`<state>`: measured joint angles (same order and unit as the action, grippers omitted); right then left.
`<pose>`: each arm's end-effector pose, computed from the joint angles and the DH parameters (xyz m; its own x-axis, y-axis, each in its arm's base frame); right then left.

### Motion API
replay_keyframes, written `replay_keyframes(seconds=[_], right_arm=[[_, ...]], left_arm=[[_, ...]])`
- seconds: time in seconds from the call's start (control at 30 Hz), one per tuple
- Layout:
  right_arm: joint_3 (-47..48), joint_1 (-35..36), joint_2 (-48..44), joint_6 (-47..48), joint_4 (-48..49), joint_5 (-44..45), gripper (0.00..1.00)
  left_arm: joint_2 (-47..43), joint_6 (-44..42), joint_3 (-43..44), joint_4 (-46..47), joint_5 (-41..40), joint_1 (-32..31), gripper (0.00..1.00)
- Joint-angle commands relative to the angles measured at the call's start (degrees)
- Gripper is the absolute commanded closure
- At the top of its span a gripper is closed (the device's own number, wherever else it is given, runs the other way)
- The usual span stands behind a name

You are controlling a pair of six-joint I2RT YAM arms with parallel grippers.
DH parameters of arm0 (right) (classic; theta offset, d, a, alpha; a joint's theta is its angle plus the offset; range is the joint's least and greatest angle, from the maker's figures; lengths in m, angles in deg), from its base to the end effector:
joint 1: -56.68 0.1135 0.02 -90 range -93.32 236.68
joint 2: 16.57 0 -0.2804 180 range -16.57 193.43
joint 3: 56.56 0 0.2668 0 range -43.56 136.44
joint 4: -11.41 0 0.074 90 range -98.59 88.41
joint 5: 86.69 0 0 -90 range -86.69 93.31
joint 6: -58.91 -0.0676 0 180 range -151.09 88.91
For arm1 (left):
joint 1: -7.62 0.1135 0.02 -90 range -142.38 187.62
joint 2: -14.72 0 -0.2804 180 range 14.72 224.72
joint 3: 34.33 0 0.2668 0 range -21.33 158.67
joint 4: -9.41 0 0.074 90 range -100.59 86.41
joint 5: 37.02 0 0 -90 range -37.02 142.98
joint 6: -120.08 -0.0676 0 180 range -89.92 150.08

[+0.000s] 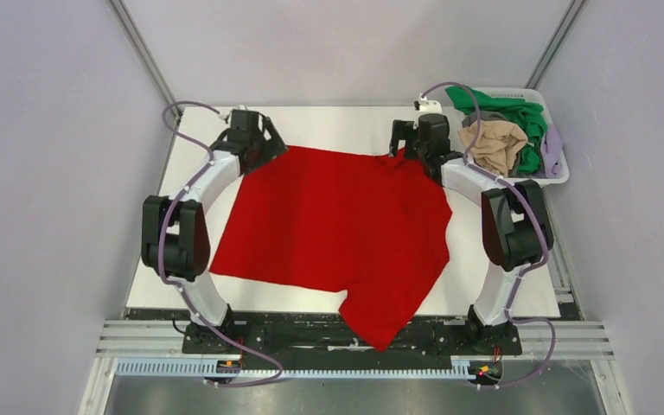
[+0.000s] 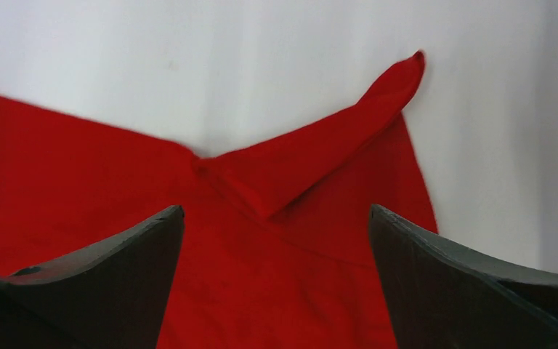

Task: Fold and stack the t-shirts
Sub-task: Flatten out the tshirt

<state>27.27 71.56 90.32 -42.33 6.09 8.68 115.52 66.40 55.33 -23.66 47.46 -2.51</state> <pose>0.4571 0.1149 0.2101 -0.4849 0.0720 -0.8716 -0.0832 0.9883 0.1279 0.4299 -0.0702 0.2389 -0.6166 -0.4887 -0.6173 -0.3202 0.8719 -0.3705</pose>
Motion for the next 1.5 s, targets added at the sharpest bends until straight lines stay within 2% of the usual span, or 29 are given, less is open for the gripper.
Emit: replay_keyframes(seconds=[0.0, 0.27, 0.47, 0.57, 0.7, 0.93, 1.07, 1.13, 1.27, 1.47], right_arm=[[-0.3, -0.1, 1.7, -2.5, -0.3, -7.6, 0.02], [4.2, 0.0, 9.1, -2.7, 2.9, -12.2, 0.02], [6.3, 0.0, 13.3, -1.6, 5.6, -14.6, 0.02], [9.6, 0.2, 15.7, -1.1, 4.3, -16.4, 0.02], [12.9, 0.9, 17.9, 0.0, 3.5, -14.4, 0.02], [27.3, 1.1, 27.1, -3.0, 3.2, -12.6, 0.02], [37.0, 1.1, 31.4, -8.2, 3.7, -7.1, 0.02], [38.8, 1.1, 31.7, -9.1, 4.1, -5.1, 0.02], [33.9, 1.1, 26.4, -6.9, 3.3, -4.8, 0.02], [11.0, 1.1, 7.6, -2.5, -1.8, -2.9, 0.02]], left_arm=[[-5.4, 0.0, -9.3, 3.1, 1.3, 0.4, 0.0], [-7.7, 0.3, -20.3, 7.1, 2.7, 0.4, 0.0], [-7.5, 0.2, -23.2, 7.3, 1.1, 0.5, 0.0], [-7.5, 0.0, -23.5, 6.1, -2.2, 0.5, 0.0], [-7.5, -0.3, -24.1, 5.6, -3.5, 0.5, 0.0], [-7.4, -0.4, -23.9, 4.0, -4.9, 0.5, 0.0], [-8.6, -0.4, -23.2, 2.2, -5.8, 0.5, 0.0], [-9.6, -0.5, -23.0, 1.7, -6.0, 0.5, 0.0], [-11.4, -0.7, -22.5, 1.5, -6.3, 0.5, 0.0], [-9.9, -1.0, -18.1, 2.7, -2.3, 0.5, 0.0]])
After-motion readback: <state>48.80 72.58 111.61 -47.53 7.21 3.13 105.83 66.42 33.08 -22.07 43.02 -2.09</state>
